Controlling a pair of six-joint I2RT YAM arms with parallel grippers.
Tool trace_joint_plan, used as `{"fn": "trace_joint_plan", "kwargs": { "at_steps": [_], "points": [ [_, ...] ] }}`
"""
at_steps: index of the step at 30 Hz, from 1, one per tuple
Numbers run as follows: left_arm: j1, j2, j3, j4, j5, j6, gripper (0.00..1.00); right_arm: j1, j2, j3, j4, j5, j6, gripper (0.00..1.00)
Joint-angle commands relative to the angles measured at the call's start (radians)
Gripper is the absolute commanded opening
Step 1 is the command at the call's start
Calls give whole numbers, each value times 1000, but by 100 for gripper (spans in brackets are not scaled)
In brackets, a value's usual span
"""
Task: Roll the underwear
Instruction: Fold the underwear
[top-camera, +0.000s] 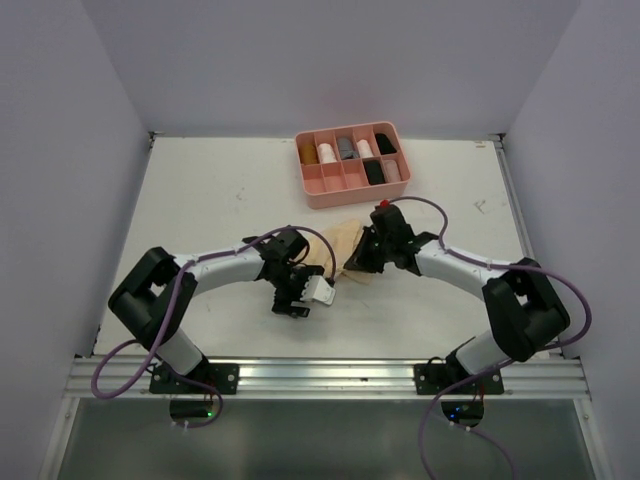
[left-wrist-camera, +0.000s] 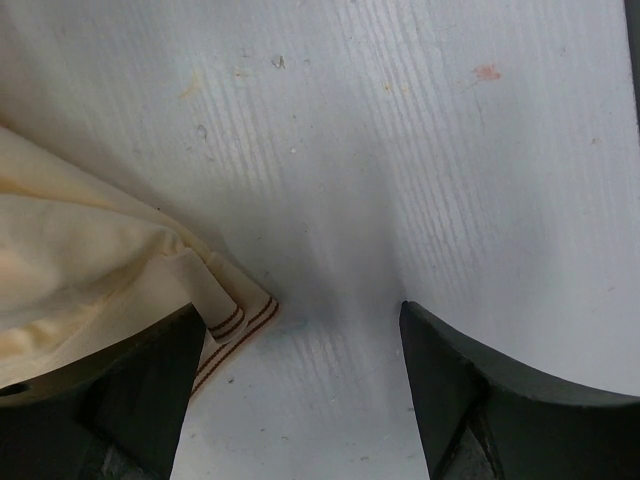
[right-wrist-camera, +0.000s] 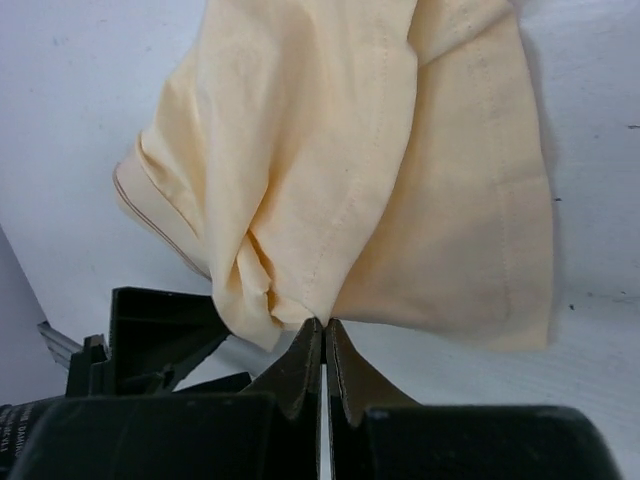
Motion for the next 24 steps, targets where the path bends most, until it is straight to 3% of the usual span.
{"fn": "trace_joint_plan", "kwargs": {
  "at_steps": [1, 12, 24],
  "points": [
    [22, 68, -69, -123, -109, -14, 81, -44, -26, 4, -87, 34, -66, 0],
    [27, 65, -64, -142, -100, -8, 81, -60, 83, 8, -87, -47, -106, 1],
    [37, 66, -64, -151, -104, 8, 81, -69, -53, 12, -191, -12, -105, 0]
  ]
}}
